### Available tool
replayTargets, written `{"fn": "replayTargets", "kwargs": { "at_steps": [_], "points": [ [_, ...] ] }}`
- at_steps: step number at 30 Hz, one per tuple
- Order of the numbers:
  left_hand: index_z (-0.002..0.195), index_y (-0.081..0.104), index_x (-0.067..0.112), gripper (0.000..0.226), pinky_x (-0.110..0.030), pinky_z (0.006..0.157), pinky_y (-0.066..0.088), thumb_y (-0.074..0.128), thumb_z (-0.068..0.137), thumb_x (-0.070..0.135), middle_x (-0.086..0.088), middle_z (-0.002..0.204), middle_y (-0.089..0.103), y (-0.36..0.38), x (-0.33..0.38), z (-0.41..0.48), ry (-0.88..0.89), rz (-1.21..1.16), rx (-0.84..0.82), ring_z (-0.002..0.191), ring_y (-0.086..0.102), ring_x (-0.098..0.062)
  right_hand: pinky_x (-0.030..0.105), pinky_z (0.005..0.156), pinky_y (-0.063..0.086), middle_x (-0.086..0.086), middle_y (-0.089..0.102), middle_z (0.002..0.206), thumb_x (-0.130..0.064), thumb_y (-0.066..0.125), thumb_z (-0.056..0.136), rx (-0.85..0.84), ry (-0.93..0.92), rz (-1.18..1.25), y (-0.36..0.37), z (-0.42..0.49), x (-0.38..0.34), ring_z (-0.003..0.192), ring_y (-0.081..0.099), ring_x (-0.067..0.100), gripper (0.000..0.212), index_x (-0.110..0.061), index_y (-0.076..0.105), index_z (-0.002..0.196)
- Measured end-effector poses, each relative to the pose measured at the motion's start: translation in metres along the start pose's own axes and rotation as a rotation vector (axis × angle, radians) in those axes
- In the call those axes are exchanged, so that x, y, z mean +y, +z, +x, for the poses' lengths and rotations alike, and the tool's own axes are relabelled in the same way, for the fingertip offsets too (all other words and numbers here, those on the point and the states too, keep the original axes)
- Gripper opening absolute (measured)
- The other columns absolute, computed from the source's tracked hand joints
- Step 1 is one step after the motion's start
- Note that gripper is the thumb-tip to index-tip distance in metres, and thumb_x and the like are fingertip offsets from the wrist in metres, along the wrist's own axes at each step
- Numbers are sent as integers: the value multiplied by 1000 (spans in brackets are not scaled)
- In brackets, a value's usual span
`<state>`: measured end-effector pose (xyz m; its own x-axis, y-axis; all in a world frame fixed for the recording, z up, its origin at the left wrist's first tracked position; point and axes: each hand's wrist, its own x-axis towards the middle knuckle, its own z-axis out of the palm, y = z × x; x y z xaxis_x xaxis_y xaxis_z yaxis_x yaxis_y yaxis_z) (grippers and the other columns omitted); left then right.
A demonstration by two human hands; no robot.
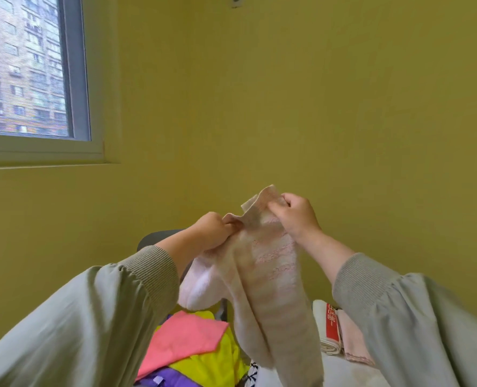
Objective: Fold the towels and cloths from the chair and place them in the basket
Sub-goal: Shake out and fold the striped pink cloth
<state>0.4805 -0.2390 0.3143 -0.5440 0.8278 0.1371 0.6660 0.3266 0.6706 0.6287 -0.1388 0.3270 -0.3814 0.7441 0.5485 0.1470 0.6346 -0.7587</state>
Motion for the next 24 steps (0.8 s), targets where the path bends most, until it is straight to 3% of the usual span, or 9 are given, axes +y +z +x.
{"fn": "replayTargets", "kwargs": {
  "at_steps": [3,6,11,14,17,20,22,24],
  "points": [
    [70,60,7,43,-25,50,35,62,87,47,-2,66,53,2,12,-4,55,99,32,58,47,-16,30,48,16,-2,27,51,-16,57,89,150,-19,-117,-10,2,3,50,23,16,44,-17,28,55],
    [55,47,17,38,-24,43,30,63,87,30,3,56,45,4,10,-3,84,218,95,51,42,-14,31,48,15,0,27,53,-15,54,91,282,57,-120,-20,5,8,51,22,16,44,-16,26,57],
    [66,52,15,19,-22,44,26,48,85,11,2,62,47,5,9,-9,116,633,379,61,48,-24,27,48,15,-1,25,53,-11,58,86,204,101,32,-27,-1,17,52,22,16,43,-17,28,56],
    [73,55,14,17,-23,47,31,46,87,14,1,65,50,7,9,-9,50,599,362,58,48,-20,28,56,39,10,49,61,-7,62,83,46,230,343,-32,-4,14,56,47,19,22,-10,51,64],
    [89,66,13,27,-24,48,44,41,86,2,0,66,61,6,6,-2,-18,312,248,55,57,-19,31,66,50,12,65,80,-9,53,90,-310,358,576,-41,-12,10,68,63,23,12,-8,62,83],
    [98,64,6,39,-31,57,56,27,93,-6,-9,73,65,8,15,-3,-1,-344,45,59,63,-21,25,64,55,5,71,80,-38,45,92,-649,422,634,-50,-21,13,68,68,14,40,-12,74,85],
    [101,65,-2,36,-27,61,57,31,92,-10,-11,79,65,8,22,-9,30,-594,-32,64,64,-19,23,53,53,7,70,76,-51,41,86,-665,446,665,-49,-19,17,60,66,14,52,-10,74,84],
    [92,69,-2,31,-21,57,56,39,90,-8,-10,77,67,8,26,-15,54,-751,-89,61,64,-14,24,51,51,10,69,82,-43,42,95,-511,410,541,-43,-12,24,63,65,16,41,-10,67,92]
  ]
}}
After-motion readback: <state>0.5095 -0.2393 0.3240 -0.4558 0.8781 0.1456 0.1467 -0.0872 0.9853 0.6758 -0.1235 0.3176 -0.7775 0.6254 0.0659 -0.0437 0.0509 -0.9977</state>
